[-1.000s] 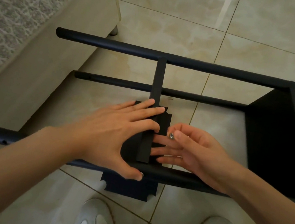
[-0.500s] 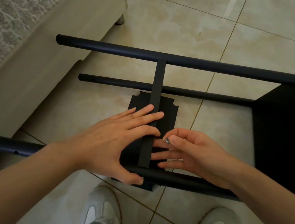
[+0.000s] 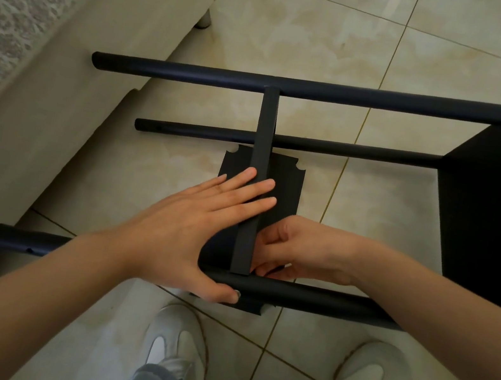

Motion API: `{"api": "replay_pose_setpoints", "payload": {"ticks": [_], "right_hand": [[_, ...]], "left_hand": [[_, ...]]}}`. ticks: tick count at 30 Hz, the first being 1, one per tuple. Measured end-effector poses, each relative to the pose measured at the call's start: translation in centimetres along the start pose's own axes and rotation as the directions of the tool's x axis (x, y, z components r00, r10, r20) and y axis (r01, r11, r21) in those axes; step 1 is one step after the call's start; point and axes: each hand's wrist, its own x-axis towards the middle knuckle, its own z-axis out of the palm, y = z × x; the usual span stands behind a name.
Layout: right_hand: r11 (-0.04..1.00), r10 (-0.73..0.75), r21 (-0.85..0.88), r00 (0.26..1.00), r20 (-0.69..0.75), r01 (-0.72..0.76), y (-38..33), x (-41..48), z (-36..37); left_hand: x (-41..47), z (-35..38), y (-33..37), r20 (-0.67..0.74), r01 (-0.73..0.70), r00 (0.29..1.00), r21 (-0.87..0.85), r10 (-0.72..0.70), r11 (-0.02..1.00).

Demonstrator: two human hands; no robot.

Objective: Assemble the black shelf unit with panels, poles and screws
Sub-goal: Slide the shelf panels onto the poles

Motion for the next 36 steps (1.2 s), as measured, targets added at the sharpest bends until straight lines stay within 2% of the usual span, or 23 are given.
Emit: {"api": "replay_pose_setpoints", "payload": {"ticks": [11, 17, 36], "right_hand": [[0.999, 0.036, 0.008, 0.998, 0.052, -0.037, 0.0, 0.6, -0.1], [0.996, 0.088, -0.028, 0.992, 0.090, -0.085, -0.4, 0.8, -0.3], [0.984, 0.101, -0.162, 0.984, 0.146, -0.077, -1.5, 1.5, -1.5]], "left_hand": [[-0.1, 0.1, -0.2, 0.000, 0.000, 1.000, -0.022, 0.000, 1.000], [-0.1, 0.2, -0.2, -0.011, -0.005, 1.000, -0.025, 0.005, 1.000], [0.0, 0.4, -0.4, -0.031, -0.011, 0.999, -0.027, 0.011, 1.000]]}}
